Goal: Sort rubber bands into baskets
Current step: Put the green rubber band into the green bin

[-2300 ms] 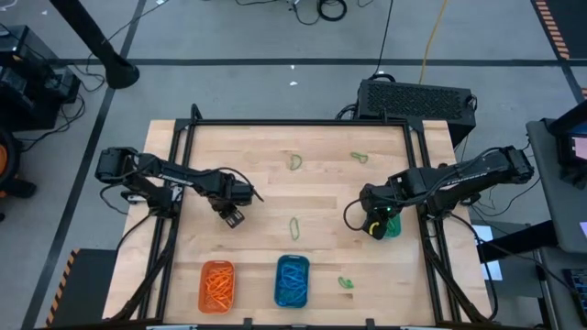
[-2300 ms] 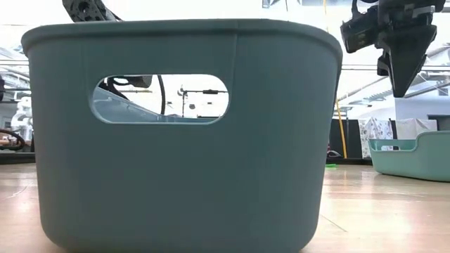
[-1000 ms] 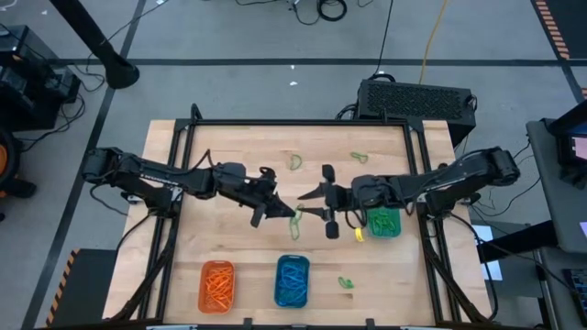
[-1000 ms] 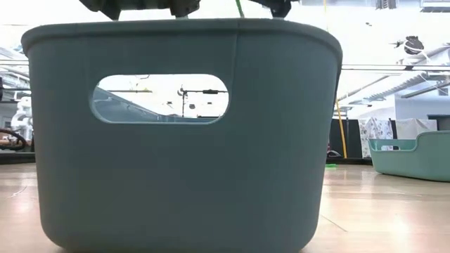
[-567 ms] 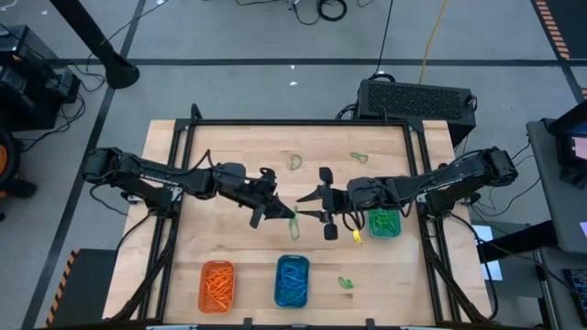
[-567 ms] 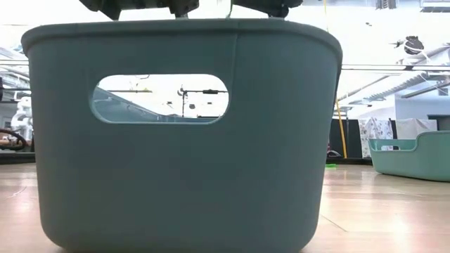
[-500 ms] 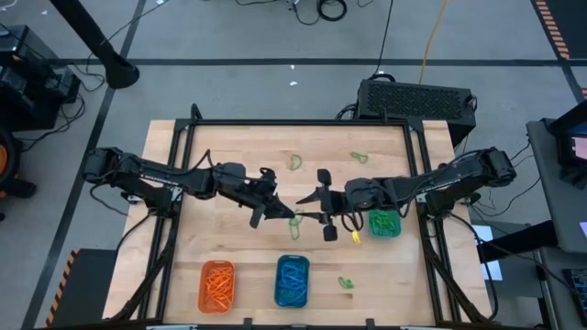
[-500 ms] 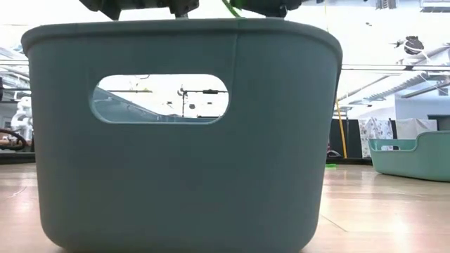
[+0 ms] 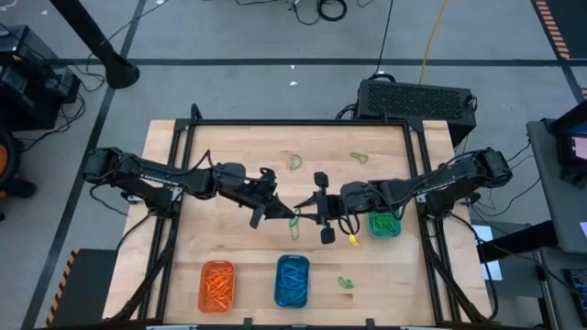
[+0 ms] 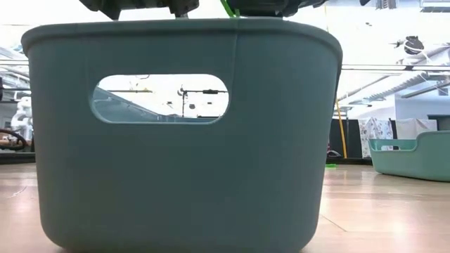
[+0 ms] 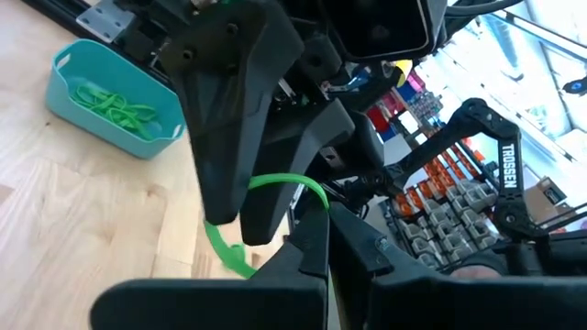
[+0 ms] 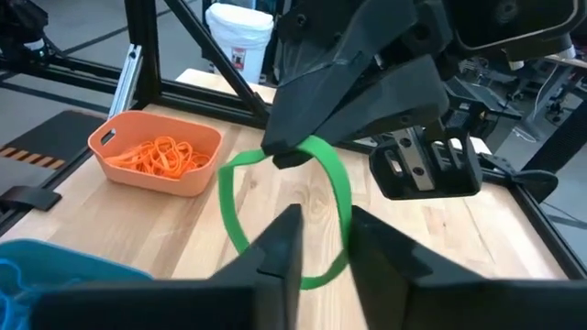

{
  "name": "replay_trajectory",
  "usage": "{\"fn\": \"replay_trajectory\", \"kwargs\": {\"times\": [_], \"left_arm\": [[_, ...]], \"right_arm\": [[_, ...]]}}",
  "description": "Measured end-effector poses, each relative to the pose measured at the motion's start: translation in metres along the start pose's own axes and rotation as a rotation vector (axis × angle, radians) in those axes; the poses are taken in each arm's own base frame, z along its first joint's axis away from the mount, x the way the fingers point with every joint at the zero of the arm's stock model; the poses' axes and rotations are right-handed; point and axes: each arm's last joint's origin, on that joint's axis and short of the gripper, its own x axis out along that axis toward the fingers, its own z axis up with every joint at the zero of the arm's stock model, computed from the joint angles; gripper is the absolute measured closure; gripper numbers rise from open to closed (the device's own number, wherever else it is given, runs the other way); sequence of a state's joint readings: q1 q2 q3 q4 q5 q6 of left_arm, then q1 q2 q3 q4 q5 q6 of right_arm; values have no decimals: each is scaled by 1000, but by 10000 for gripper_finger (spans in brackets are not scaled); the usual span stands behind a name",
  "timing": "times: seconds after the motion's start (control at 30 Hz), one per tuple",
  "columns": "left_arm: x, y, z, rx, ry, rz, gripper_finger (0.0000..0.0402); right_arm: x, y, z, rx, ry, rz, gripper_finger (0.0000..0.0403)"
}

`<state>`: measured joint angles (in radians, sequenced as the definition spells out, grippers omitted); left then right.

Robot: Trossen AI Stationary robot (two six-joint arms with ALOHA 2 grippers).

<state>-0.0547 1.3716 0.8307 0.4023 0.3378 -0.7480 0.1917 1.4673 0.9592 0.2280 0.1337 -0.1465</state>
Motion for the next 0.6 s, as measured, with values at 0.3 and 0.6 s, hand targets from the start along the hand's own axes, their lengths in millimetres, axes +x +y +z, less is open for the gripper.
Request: {"fn": "replay_trajectory", "kwargs": {"times": [0.3,0.6], "left_arm": [[0,1,1,-31,-32,39,371],[-2,13,-8,-43,45,176,256]], "right_arm": [[-2,-2,2,3,-2,-58,397],[-38,-9,8,68,113,-49,402]]}}
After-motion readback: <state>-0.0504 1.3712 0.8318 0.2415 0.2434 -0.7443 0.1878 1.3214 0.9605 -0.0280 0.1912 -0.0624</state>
